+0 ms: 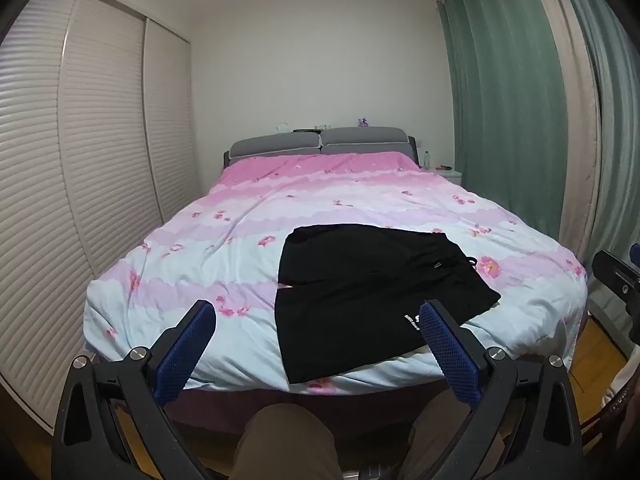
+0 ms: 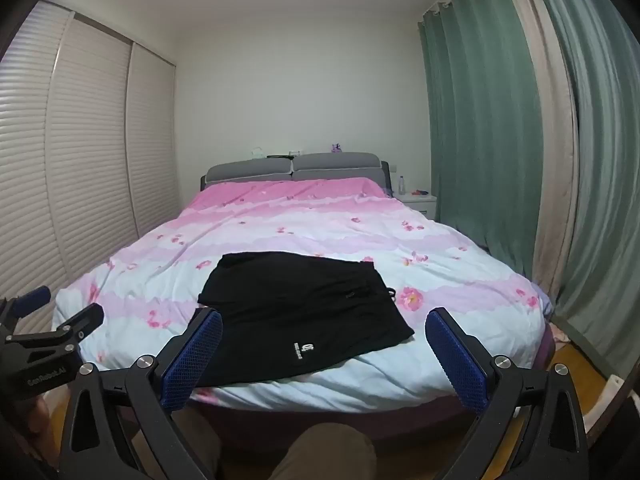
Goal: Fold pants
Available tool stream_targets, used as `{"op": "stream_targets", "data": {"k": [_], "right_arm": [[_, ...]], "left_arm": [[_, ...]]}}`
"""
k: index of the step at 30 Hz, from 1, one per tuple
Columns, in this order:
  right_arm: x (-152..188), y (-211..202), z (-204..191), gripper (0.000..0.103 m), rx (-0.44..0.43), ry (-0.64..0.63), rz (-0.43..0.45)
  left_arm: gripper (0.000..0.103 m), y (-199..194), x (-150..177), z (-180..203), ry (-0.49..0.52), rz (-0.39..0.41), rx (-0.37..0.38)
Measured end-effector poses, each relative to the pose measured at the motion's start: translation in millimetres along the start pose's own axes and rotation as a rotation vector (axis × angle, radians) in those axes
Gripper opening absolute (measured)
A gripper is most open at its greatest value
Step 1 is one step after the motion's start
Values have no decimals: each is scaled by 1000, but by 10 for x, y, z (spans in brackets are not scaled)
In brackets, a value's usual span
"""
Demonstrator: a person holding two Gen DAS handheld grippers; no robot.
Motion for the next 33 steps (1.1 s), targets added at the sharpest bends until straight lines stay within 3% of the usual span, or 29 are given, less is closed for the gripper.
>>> {"op": "stream_targets", "data": {"k": [33], "right_arm": [[-36, -29, 98, 103, 8, 5, 14]], "left_arm": [[103, 2, 25, 15, 25, 0, 5]]}}
Point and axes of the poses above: each gripper's, at about its wrist camera, not at the fingertips, and y roughly the way its jaws point, z to its right, x to its underside, the point moved 3 cm from there along y, roughly the way its jaws point, and after that the axes turned 1 degree about -z, right-handed, at the moved point
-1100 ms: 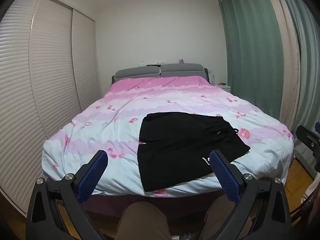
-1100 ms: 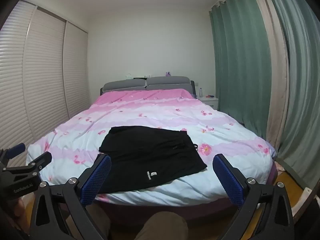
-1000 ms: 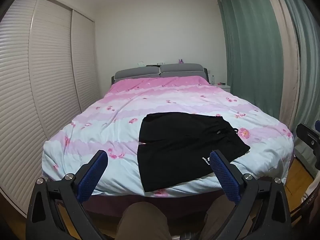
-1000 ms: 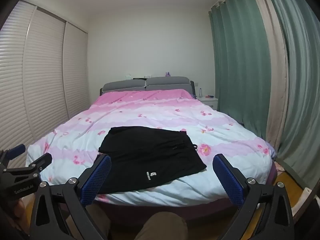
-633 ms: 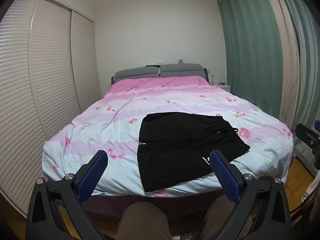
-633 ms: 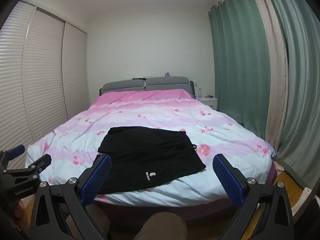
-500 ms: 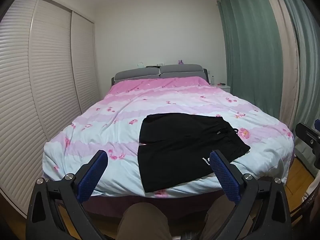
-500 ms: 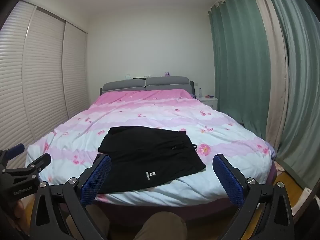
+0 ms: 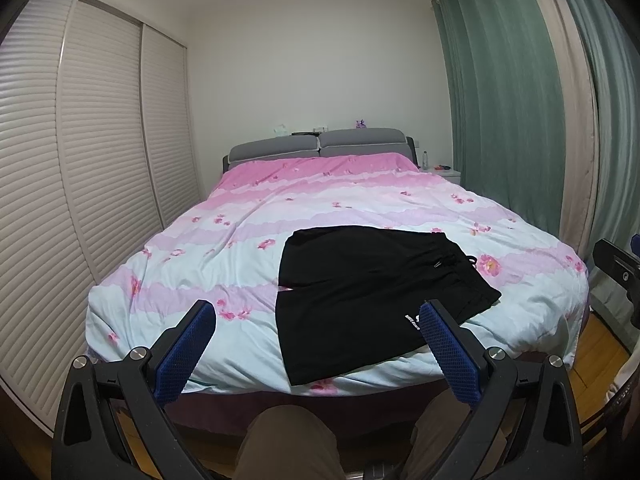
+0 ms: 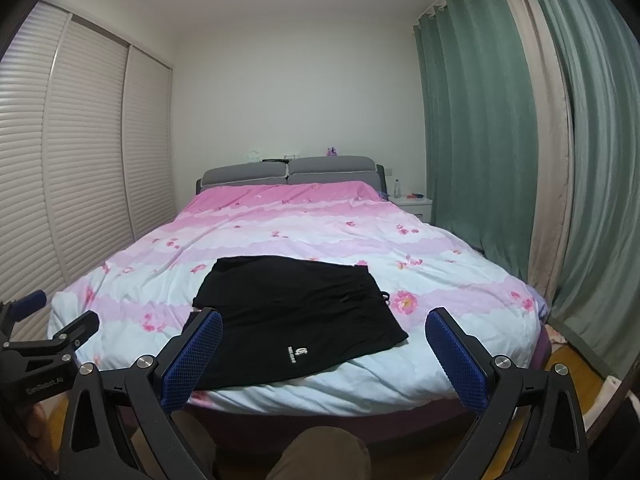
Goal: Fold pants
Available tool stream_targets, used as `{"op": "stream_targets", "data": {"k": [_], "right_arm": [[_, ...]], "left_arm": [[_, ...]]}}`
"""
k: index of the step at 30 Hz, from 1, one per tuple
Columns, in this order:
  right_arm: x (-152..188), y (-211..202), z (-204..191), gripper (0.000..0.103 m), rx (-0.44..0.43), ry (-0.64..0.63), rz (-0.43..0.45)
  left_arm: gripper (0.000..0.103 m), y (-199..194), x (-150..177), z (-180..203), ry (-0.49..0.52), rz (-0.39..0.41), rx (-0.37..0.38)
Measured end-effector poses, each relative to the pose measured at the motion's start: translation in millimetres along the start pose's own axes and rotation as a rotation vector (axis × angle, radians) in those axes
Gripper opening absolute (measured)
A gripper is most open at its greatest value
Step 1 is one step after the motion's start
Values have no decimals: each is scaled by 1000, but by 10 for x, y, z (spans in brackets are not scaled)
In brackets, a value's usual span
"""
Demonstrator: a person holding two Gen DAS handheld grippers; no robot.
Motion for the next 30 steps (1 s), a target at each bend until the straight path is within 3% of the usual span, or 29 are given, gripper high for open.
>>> {"op": "stream_targets", "data": {"k": [30], "right_arm": [[-37, -23, -15, 103, 7, -6, 11]], "left_arm": [[103, -13, -18, 5, 7, 9, -3]]}}
Point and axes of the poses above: each gripper's, at about its wrist camera, not at the fingertips, and y roughly the way its jaws point, z to its right, x to its underside, the point moved 3 cm from there along y, roughly the way its jaws point, and after that the axes turned 1 degree about -z, right-handed, at the moved point
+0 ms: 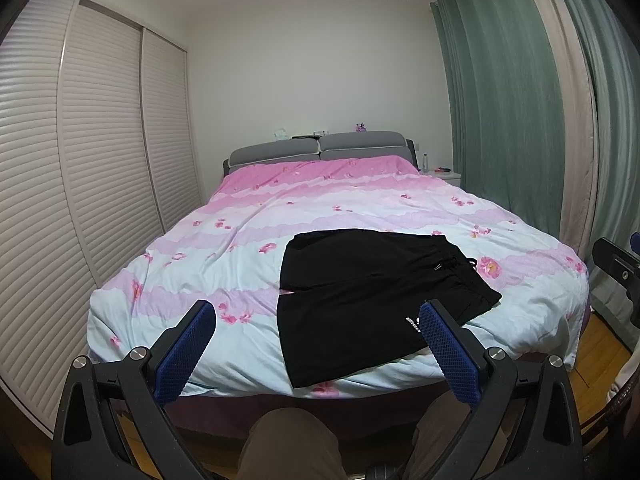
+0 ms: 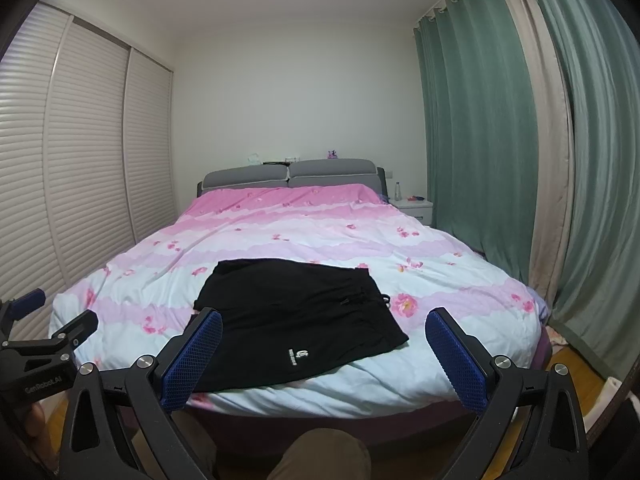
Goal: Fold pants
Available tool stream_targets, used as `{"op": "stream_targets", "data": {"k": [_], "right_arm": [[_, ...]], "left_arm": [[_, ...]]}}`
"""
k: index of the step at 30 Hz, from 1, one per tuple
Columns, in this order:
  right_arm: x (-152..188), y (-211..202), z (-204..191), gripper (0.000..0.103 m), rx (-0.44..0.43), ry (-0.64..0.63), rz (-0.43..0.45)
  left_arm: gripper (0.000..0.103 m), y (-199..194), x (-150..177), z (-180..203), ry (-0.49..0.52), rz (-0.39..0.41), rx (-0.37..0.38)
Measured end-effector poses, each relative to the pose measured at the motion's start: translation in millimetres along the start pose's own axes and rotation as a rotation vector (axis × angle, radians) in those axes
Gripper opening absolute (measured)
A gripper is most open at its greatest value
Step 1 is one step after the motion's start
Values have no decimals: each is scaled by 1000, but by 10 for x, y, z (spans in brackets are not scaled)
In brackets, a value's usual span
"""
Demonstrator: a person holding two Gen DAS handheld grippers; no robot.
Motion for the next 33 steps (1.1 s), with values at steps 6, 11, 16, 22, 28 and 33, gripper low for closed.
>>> {"op": "stream_targets", "data": {"k": [6, 11, 16, 22, 28, 33], "right_arm": [[3, 1, -12, 103, 1, -1, 2], [8, 4, -28, 103, -2, 0, -2], [7, 14, -34, 103, 0, -1, 0], [32, 47, -41, 103, -4, -5, -8], [36, 155, -27, 103, 8, -8, -17], [50, 381, 1, 103, 25, -19, -33]], "left_arm": [[103, -9, -4, 8, 5, 2, -2], [103, -16, -12, 13, 6, 3, -1], [103, -19, -19, 23, 11, 2, 0], [103, -5, -25, 69, 28, 1, 10], [103, 199, -32, 93, 30, -26, 31], [103, 501, -125, 172, 61, -33, 36]]}}
Point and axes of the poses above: each gripper's, at about its wrist camera, not at the fingertips, and y roughly the way its jaws point, z to its right, x to its underside, the point moved 3 cm from there along y, roughly the way its jaws point, and after that the axes turned 1 degree about -z, right-handed, at the moved point
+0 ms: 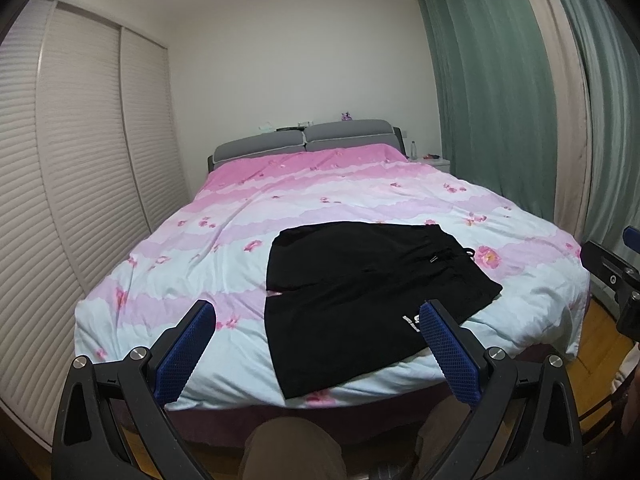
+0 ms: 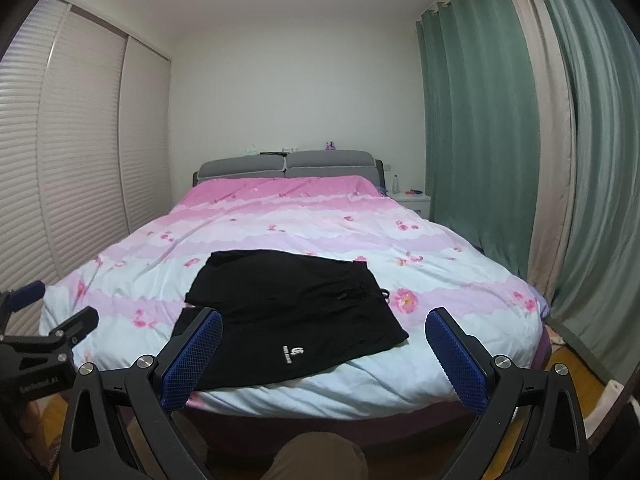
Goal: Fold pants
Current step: 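Reach both grippers down to the waistband edge of the black pants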
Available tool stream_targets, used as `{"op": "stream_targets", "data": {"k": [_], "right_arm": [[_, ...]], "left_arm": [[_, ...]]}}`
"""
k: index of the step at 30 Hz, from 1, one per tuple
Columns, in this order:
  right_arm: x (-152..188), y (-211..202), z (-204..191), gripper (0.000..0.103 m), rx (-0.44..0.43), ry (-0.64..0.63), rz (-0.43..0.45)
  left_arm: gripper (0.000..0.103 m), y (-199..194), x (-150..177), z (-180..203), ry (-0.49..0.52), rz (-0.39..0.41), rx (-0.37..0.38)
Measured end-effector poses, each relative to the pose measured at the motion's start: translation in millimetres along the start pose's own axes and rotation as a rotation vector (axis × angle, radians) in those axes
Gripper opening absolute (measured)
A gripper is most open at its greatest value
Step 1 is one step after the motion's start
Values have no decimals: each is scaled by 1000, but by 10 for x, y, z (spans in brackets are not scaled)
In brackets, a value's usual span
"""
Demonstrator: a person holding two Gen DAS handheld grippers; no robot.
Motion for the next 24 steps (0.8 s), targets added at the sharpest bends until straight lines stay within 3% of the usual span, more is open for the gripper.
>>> {"op": "stream_targets", "data": {"k": [8, 14, 24], "right_arm": [[-161, 653, 65, 103, 16, -21, -29], [-450, 1314, 87, 103, 54, -89, -33], [-808, 3058, 298, 103, 30, -135, -216]], "left_arm": [[103, 730, -293, 203, 89, -18, 38], [103, 1492, -669, 363, 105, -70, 129], [103, 3055, -1357, 602, 174, -114, 231]]}}
Point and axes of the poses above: each gripper's, at about its wrist camera, not at the fingertips, and y roughly the way its jaws point, z to its right, x to its underside, the point moved 3 cm from there along y, roughly the way its jaws point, and after that the axes turned 1 degree about -z, right-handed, at the moved point
